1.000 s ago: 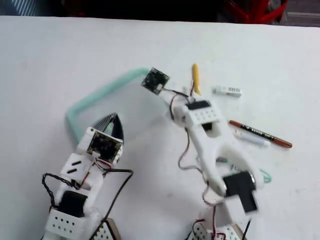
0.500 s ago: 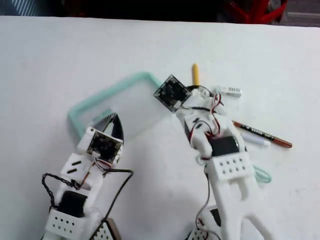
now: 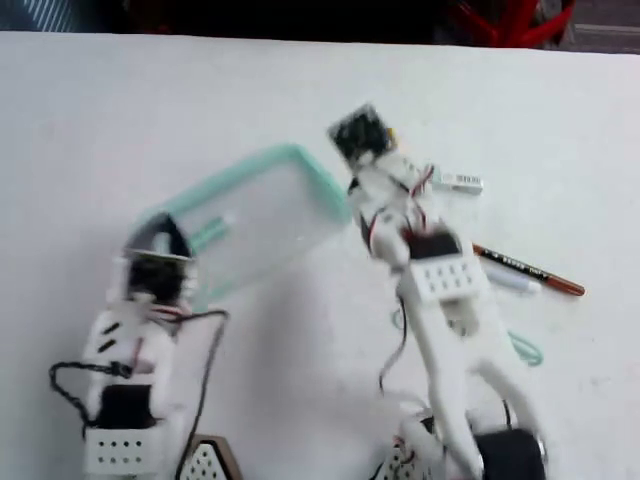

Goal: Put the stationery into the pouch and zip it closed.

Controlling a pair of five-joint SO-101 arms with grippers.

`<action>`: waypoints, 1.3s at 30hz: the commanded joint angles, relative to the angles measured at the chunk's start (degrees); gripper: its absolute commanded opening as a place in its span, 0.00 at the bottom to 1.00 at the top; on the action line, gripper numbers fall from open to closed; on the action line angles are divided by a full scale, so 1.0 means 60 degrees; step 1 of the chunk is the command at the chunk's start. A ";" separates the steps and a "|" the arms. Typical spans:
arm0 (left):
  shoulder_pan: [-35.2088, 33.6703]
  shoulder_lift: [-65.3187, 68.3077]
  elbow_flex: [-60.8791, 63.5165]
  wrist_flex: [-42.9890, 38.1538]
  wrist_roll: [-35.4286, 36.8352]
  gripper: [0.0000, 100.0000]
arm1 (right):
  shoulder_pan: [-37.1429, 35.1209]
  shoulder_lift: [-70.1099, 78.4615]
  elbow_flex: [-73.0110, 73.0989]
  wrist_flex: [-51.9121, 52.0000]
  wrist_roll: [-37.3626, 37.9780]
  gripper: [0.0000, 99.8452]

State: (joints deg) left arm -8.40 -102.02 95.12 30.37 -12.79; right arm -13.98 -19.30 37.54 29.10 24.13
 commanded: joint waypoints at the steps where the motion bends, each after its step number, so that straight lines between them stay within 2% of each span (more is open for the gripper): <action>1: -0.1136 0.0051 -0.0527 -0.0073 0.0571 0.05 | 0.0388 0.1971 -0.3136 0.1429 -0.1260 0.03; 5: -0.1018 0.0051 -0.0615 0.0425 0.0571 0.06 | 0.0315 0.4711 -0.6374 0.3612 -0.2711 0.15; 8: -0.1004 0.0066 -0.0879 0.1040 0.0571 0.06 | -0.0037 0.6747 -0.8615 0.5194 -0.2886 0.24; 12: -0.0945 0.0066 -0.1538 0.2022 0.0571 0.06 | -0.0198 0.8857 -1.1385 0.6879 -0.2872 0.25; 17: -0.0930 0.0066 -0.2755 0.3267 0.0586 0.06 | -0.0330 1.0249 -1.4535 0.8725 -0.2872 0.25; 23: -0.0930 0.0462 -0.5245 0.5201 0.0132 0.06 | -0.0564 1.1597 -1.6659 0.9897 -0.2872 0.25; 26: -0.0930 0.2103 -0.6608 0.5451 -0.0103 0.06 | -0.0535 1.2300 -1.7070 1.0029 -0.2916 0.25; 33: -0.0403 0.8359 -1.0066 0.5319 -0.0967 0.06 | -0.0608 1.3092 -1.7158 1.0147 -0.2916 0.25; 39: -0.0198 1.3399 -1.2381 0.3751 -0.1495 0.06 | -0.0432 1.3179 -1.7158 1.0117 -0.2945 0.25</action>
State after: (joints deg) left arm -10.42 -36.35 28.66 58.15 -20.79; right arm -17.05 60.18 -63.82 89.41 6.81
